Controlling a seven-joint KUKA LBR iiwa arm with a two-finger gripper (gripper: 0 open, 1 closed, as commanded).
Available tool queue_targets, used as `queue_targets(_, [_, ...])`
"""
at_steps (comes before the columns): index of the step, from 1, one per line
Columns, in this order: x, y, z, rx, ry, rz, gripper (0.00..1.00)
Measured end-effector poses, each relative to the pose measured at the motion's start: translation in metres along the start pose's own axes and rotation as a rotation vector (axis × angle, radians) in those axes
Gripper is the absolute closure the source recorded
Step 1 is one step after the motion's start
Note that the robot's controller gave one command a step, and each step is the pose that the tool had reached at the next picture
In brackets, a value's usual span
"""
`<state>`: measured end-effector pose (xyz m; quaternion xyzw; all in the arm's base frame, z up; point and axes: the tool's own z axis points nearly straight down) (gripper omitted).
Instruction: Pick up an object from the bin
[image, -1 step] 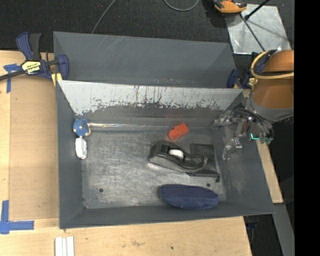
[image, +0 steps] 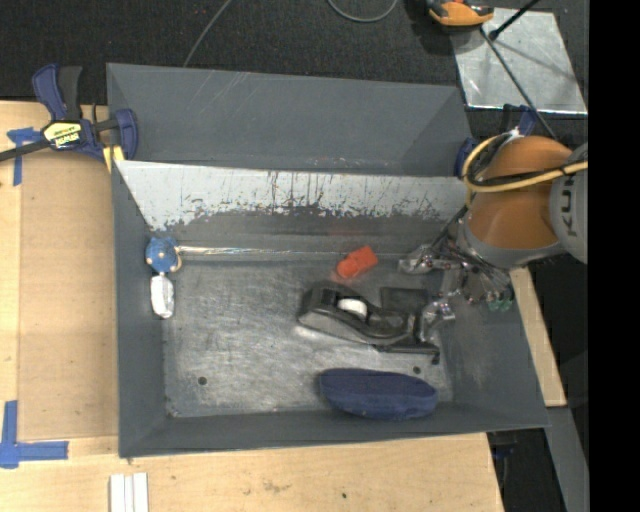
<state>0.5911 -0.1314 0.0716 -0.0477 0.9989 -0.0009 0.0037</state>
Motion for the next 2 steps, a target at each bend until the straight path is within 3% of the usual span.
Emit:
queue_targets(1, [-0.005,-0.001,-0.006,0.004,-0.016,-0.001,1.0])
queue_targets(2, [0.036,0.057,-0.168,0.0,-0.004,-0.234,1.0])
